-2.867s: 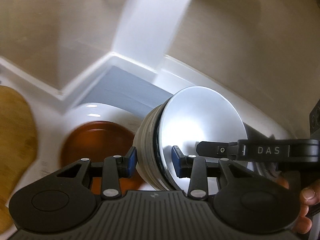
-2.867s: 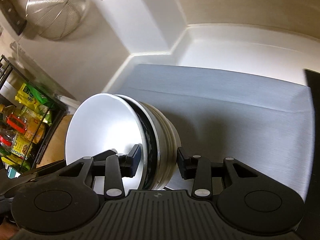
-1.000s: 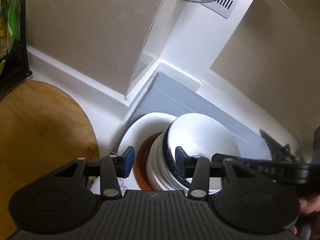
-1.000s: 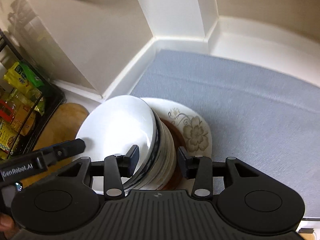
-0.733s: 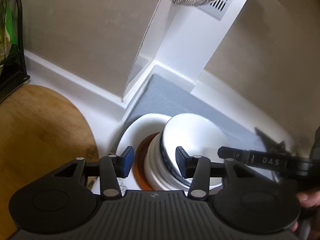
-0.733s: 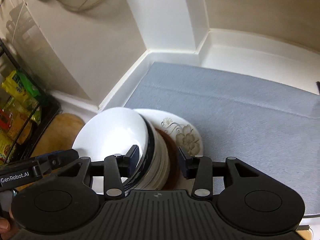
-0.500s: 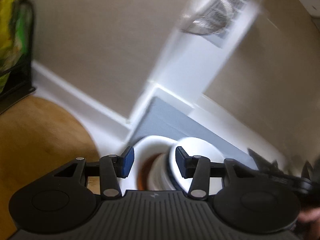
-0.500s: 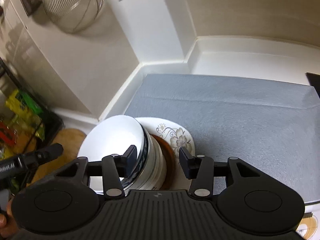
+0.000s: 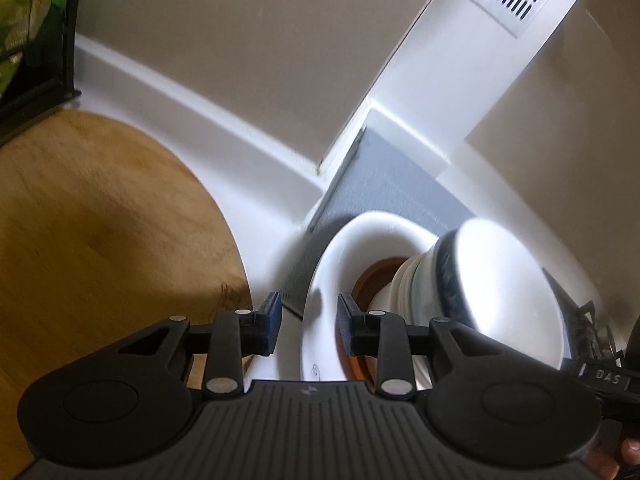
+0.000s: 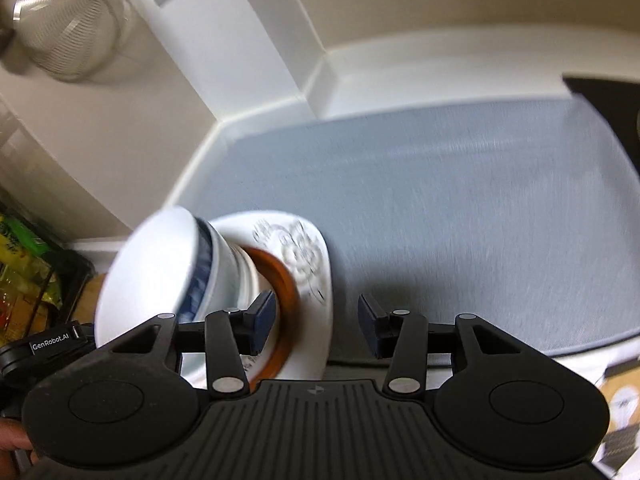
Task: Organize plates and bowls
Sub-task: 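Lower the bowl stack with both grippers onto the terracotta plate atop the plates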
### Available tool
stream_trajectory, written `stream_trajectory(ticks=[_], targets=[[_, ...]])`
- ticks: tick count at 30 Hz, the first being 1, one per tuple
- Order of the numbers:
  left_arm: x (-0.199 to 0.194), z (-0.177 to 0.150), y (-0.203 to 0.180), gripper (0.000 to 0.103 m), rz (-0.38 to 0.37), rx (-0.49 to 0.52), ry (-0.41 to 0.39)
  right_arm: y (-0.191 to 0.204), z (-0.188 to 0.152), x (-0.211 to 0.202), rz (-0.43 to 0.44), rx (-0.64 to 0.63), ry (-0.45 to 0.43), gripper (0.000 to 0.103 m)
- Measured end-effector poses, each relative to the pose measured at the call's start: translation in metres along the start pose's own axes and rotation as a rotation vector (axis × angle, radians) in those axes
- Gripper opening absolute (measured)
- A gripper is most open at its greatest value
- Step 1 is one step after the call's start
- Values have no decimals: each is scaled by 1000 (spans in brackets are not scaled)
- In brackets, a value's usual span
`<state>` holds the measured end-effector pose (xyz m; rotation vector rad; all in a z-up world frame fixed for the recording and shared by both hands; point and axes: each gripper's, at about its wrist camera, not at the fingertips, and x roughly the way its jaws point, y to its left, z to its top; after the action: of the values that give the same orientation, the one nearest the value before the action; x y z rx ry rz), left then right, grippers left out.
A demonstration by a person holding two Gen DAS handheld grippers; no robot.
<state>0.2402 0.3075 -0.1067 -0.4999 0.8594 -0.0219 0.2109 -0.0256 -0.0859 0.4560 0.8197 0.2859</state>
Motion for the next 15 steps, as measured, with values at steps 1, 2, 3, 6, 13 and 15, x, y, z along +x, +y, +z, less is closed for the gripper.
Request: stream_trajectory(ticks=[1, 2, 3, 6, 13, 15], targets=[[1, -1, 0, 34, -5, 2, 4, -2, -2, 5, -1, 10, 15, 49], [3, -3, 1, 34, -13, 7, 9, -4, -4, 9, -1, 21, 29, 49], [4, -4, 0, 34, -18, 10, 15, -5, -6, 14, 3, 28, 43, 49], [9, -8, 0, 23, -36, 15, 39, -7, -12, 31, 31, 44, 91, 49], [6, -12, -6, 17, -20, 43, 31, -2, -18, 38, 95, 27, 119, 36], [6, -12, -7, 17, -15, 47, 30, 2, -19, 40, 97, 18, 117, 36]])
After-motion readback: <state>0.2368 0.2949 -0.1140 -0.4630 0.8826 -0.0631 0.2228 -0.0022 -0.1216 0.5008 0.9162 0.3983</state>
